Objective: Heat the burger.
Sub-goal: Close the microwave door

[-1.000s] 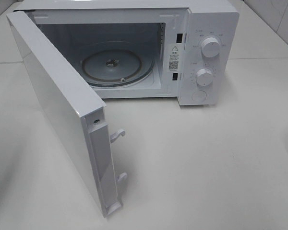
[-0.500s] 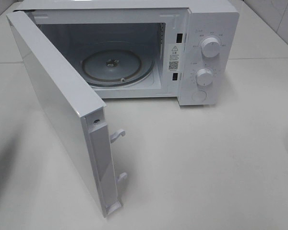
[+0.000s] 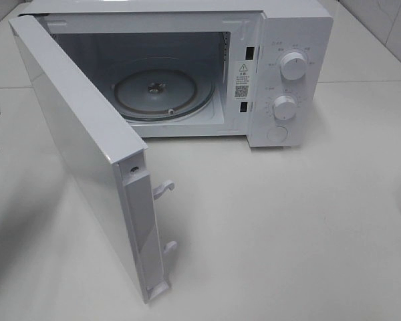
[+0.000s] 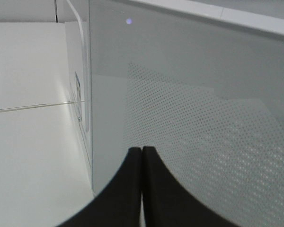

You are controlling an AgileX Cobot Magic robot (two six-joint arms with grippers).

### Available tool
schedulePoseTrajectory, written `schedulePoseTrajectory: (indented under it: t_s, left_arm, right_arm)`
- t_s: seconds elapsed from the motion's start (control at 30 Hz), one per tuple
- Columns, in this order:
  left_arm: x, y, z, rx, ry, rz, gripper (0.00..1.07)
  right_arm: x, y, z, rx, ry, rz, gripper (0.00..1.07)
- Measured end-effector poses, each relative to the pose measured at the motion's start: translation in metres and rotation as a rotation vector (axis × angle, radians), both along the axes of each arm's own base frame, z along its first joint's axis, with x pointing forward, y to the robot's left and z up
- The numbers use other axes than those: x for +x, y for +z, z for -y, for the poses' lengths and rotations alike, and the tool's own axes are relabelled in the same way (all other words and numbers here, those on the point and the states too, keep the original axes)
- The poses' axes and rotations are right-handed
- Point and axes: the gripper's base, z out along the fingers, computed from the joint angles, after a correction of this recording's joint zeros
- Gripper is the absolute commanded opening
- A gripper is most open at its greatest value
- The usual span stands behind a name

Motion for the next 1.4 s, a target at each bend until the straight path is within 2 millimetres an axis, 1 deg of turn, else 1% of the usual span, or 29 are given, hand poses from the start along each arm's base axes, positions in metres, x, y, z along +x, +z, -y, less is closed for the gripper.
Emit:
schedulePoseTrajectory:
  t_s: [0.23, 0.4, 0.43, 0.5, 0.77, 0.87, 0.93, 1.17, 1.4]
  left_arm:
    - [0.009, 0.0, 0.005, -0.018, -0.032, -0.002, 0.0]
    - [0.018, -0.004, 0.02, -0.022, -0.093, -0.017, 0.0]
    - [0.018, -0.004, 0.02, -0.022, -0.093, -0.017, 0.0]
    - [0.021, -0.006, 0.029, -0.028, -0.12, -0.025, 0.0]
    - [0.023, -0.011, 0.038, -0.022, -0.14, -0.042, 0.0]
    - [0.024, -0.011, 0.039, -0.024, -0.139, -0.041, 0.0]
    - [0.023, -0.012, 0.045, -0.014, -0.145, -0.037, 0.0]
    - [0.023, -0.011, 0.052, 0.004, -0.14, -0.02, 0.0]
    - [0.024, -0.011, 0.05, 0.031, -0.124, -0.002, 0.0]
  right_arm:
    - [0.0, 0.0, 0.0, 0.0, 0.0, 0.0, 0.52]
    - [0.0, 0.0, 0.0, 0.0, 0.0, 0.0, 0.52]
    - [0.0, 0.0, 0.0, 0.0, 0.0, 0.0, 0.52]
    - [0.0, 0.0, 0.0, 0.0, 0.0, 0.0, 0.52]
    - [0.0, 0.0, 0.0, 0.0, 0.0, 0.0, 0.52]
    - [0.0, 0.0, 0.0, 0.0, 0.0, 0.0, 0.52]
    - [0.0, 0.0, 0.0, 0.0, 0.0, 0.0, 0.52]
    - [0.0, 0.0, 0.0, 0.0, 0.0, 0.0, 0.52]
    - [0.0, 0.0, 0.0, 0.0, 0.0, 0.0, 0.52]
